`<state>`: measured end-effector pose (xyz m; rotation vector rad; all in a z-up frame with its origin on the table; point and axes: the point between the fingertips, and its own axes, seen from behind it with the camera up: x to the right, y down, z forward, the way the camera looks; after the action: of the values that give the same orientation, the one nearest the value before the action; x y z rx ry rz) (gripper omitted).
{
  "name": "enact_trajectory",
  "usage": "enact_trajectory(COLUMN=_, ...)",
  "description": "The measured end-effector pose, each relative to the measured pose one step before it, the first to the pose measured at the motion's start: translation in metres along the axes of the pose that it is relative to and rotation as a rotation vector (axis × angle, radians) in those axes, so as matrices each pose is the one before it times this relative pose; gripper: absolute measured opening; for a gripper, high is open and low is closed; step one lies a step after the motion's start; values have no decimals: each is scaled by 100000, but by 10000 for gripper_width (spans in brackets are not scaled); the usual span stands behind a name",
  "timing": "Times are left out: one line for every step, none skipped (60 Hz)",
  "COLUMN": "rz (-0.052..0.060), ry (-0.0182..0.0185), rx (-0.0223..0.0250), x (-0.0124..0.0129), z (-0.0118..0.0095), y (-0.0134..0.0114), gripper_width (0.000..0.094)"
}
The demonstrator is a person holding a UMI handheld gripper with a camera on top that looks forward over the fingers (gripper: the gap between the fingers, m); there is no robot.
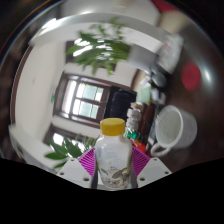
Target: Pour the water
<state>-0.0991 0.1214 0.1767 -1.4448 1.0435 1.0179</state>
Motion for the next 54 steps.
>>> enact_trajectory(rz=-6943, ry=497, rx=-57, x=-517, z=-193, y=-255, gripper_width=457)
enact_trajectory(rz=-7151, ry=445, rx=135, x=-550, z=-100, y=-429, gripper_width=456)
enact_trajectory(rz=-7120, ry=541, rx=190, x=-410, z=-184, y=-462, gripper_width=456)
enact_trajectory(rz=-6930, ry=829, rx=351, x=-289, z=-127, y=-519, gripper_width=455)
enact_trajectory(rz=-7076, ry=-37, rx=2006, x=468, z=-710, y=-510, gripper_width=456)
enact_trajectory(rz=-6465, ry=2208, rx=-299, x=-355, z=137, y=-716, gripper_width=457)
enact_trajectory(rz=-6555, ry=2025, rx=906, x=-235, z=-212, y=-522, gripper_width=458)
enact_trajectory(rz=-6544, ry=1658, rx=839, x=171, z=-73, y=-777, gripper_width=457)
enact_trajectory(rz=-6073, ry=1786, rx=767, x=240, z=-60, y=-748, gripper_width=458)
enact_trajectory(rz=-5563, ry=2076, rx=821, x=290, z=-161, y=-763, gripper_width=456)
enact_trajectory(rz=-4919, ry=2227, rx=833, x=407, z=-200, y=-697, gripper_width=456)
enact_trajectory(rz=-4640, ry=2165, rx=1234, x=506, z=-92, y=-852, gripper_width=468)
enact_trajectory(rz=-4539, ry=2115, rx=1552, x=612, z=-62, y=-857, gripper_width=470)
enact_trajectory(rz=-4491, ry=1436, rx=2318, x=1630, z=363, y=-525, gripper_width=468)
enact_trajectory(rz=-4076, ry=2756, rx=559, x=-117, z=-377, y=-717, gripper_width=468)
enact_trajectory(rz=-3970, ry=2261, rx=532, x=692, z=84, y=-597, gripper_width=469)
enact_trajectory(rz=-3852, ry=2297, rx=633, x=854, z=8, y=-526, gripper_width=469)
enact_trajectory(rz=-3782, ry=2167, rx=673, x=859, z=75, y=-516, gripper_width=470)
enact_trajectory(rz=-3629, ry=2103, rx=553, x=864, z=137, y=-386, gripper_width=470)
enact_trajectory(rz=-3339, ry=2144, rx=361, x=900, z=189, y=-255, gripper_width=470)
enact_trajectory(rz=-3012, ry=2212, rx=110, x=923, z=218, y=-186, gripper_width=473)
enact_trajectory(rz=-2794, ry=2171, rx=103, x=896, z=235, y=-60, gripper_width=476)
enact_trajectory(rz=-2495, ry=1422, rx=533, x=1722, z=968, y=324, gripper_width=476)
enact_trajectory(rz=-2658, ry=2433, rx=210, x=339, z=-275, y=69, gripper_width=477)
enact_trajectory(rz=-2437, ry=1948, rx=51, x=732, z=257, y=76, gripper_width=477)
enact_trajectory(rz=-2075, ry=1831, rx=-274, x=738, z=334, y=202, gripper_width=476)
enact_trajectory(rz=-1860, ry=1661, rx=-379, x=721, z=319, y=301, gripper_width=476)
enact_trajectory(rz=-1759, ry=1451, rx=-212, x=648, z=328, y=274, gripper_width=472)
enact_trajectory(rz=-1683, ry=1269, rx=-81, x=629, z=345, y=303, gripper_width=473)
enact_trajectory(rz=-1545, ry=1169, rx=-29, x=592, z=388, y=330, gripper_width=473)
enact_trajectory(rz=-1104, ry=1076, rx=-254, x=561, z=410, y=414, gripper_width=473)
enact_trajectory(rz=-767, ry=241, rx=-512, x=1131, z=1202, y=815, gripper_width=473)
enact_trajectory(rz=-390, ry=952, rx=-835, x=490, z=67, y=342, gripper_width=473)
enact_trajectory(rz=-93, ry=349, rx=-830, x=327, z=427, y=532, gripper_width=473)
enact_trajectory(rz=-36, ry=-67, rx=-776, x=263, z=439, y=538, gripper_width=473)
enact_trajectory(rz=4, ry=-312, rx=-683, x=165, z=404, y=596, gripper_width=474)
enact_trajectory(rz=130, ry=-261, rx=-650, x=145, z=405, y=601, gripper_width=474)
enact_trajectory(rz=278, ry=-27, rx=-706, x=232, z=358, y=607, gripper_width=475)
enact_trajectory(rz=416, ry=134, rx=-729, x=264, z=359, y=605, gripper_width=476)
enact_trajectory(rz=398, ry=106, rx=-691, x=201, z=325, y=622, gripper_width=475)
enact_trajectory(rz=271, ry=-24, rx=-473, x=166, z=351, y=564, gripper_width=474)
enact_trajectory(rz=145, ry=-147, rx=-329, x=105, z=286, y=564, gripper_width=475)
enact_trajectory(rz=115, ry=-264, rx=-332, x=55, z=264, y=544, gripper_width=475)
enact_trajectory(rz=221, ry=-603, rx=-298, x=-47, z=819, y=698, gripper_width=475)
enact_trajectory(rz=141, ry=-339, rx=-494, x=66, z=167, y=501, gripper_width=476)
enact_trajectory(rz=307, ry=-289, rx=-239, x=-101, z=214, y=747, gripper_width=476)
enact_trajectory(rz=240, ry=-373, rx=-355, x=1, z=201, y=473, gripper_width=476)
enact_trajectory(rz=264, ry=-423, rx=-342, x=-19, z=239, y=471, gripper_width=475)
enact_trajectory(rz=352, ry=-490, rx=-403, x=-40, z=216, y=496, gripper_width=476)
enact_trajectory(rz=519, ry=-568, rx=-483, x=-23, z=205, y=519, gripper_width=475)
enact_trajectory(rz=597, ry=-650, rx=-309, x=-88, z=206, y=513, gripper_width=475)
enact_trajectory(rz=583, ry=-861, rx=37, x=-115, z=171, y=424, gripper_width=476)
enact_trajectory(rz=607, ry=-1035, rx=171, x=-199, z=188, y=461, gripper_width=474)
enact_trajectory(rz=756, ry=-869, rx=-128, x=-178, z=332, y=470, gripper_width=494)
